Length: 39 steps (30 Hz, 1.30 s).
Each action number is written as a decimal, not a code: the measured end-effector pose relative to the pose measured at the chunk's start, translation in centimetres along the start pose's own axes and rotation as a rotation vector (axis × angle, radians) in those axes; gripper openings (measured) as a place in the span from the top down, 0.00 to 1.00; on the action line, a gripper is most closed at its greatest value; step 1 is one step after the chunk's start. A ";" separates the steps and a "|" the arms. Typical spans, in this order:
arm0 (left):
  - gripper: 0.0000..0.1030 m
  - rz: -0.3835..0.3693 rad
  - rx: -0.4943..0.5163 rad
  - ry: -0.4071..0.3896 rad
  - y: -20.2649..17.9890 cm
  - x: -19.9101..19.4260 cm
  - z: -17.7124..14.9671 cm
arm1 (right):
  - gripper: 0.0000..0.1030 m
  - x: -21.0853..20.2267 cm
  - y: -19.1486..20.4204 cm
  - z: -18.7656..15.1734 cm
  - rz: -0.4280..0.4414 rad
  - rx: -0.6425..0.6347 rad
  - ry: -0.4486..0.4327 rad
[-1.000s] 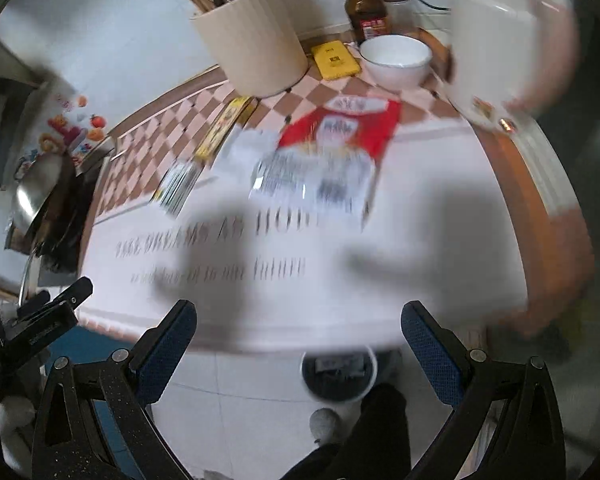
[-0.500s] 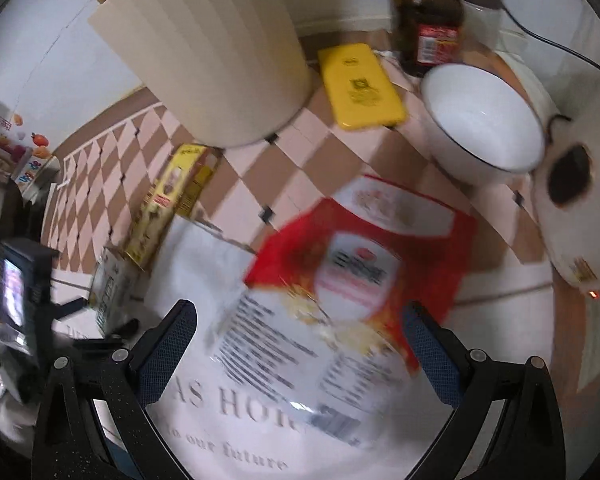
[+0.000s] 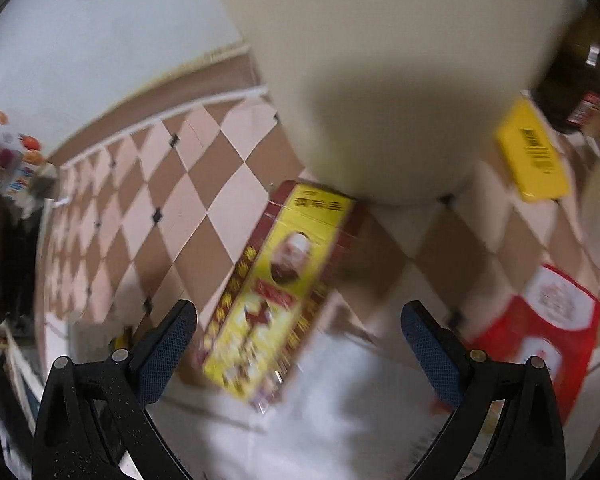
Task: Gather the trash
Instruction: 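Grasp the white-green medicine box with the left tool while the right tool grasps the yellow spice box, then carry both boxes over the grey bin and open both tools to drop them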
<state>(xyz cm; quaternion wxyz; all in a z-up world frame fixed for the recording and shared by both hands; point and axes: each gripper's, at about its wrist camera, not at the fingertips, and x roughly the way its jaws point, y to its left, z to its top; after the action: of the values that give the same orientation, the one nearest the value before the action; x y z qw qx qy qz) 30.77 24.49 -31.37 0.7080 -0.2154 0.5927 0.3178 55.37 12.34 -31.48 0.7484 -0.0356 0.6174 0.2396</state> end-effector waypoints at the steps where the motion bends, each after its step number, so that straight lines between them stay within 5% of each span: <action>1: 0.53 0.002 -0.005 0.005 0.3 0.3 -0.2 | 0.00 1.1 0.6 0.3 -0.013 -0.003 0.021; 3: 0.38 0.013 -0.024 0.021 1.2 0.6 -0.1 | 0.00 2.8 1.8 0.7 -0.049 -0.021 0.052; 6: 0.32 -0.032 -0.062 0.032 2.6 0.9 -0.2 | 0.08 3.4 3.9 0.5 -0.119 -0.105 0.007; 8: 0.32 -0.053 -0.072 0.031 3.2 0.8 -0.4 | 0.33 3.3 5.4 0.2 -0.169 -0.177 -0.037; 9: 0.36 -0.052 -0.069 0.021 3.3 0.7 -0.5 | 0.35 3.1 5.9 0.1 -0.162 -0.204 -0.055; 12: 0.68 -0.054 -0.065 -0.015 3.7 -0.2 -0.7 | 0.37 2.2 6.9 -0.3 -0.112 -0.257 -0.070; 23: 0.75 0.055 -0.038 -0.240 3.9 -9.0 -5.3 | 0.37 -7.6 4.7 -2.6 0.071 -0.236 -0.234; 28: 0.76 0.021 -0.003 -0.330 3.2 -13.6 -9.6 | 0.38 -13.8 1.7 -8.0 0.117 -0.181 -0.299; 39: 0.78 -0.182 0.249 -0.361 2.9 -17.4 -21.5 | 0.38 -22.7 -7.7 -31.6 0.067 0.010 -0.339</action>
<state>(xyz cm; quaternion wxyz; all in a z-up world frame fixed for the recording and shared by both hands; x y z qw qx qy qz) 11.94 8.52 -18.61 0.8494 -0.1186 0.4691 0.2106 27.00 -12.64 -19.43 0.8337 0.0297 0.4842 0.2639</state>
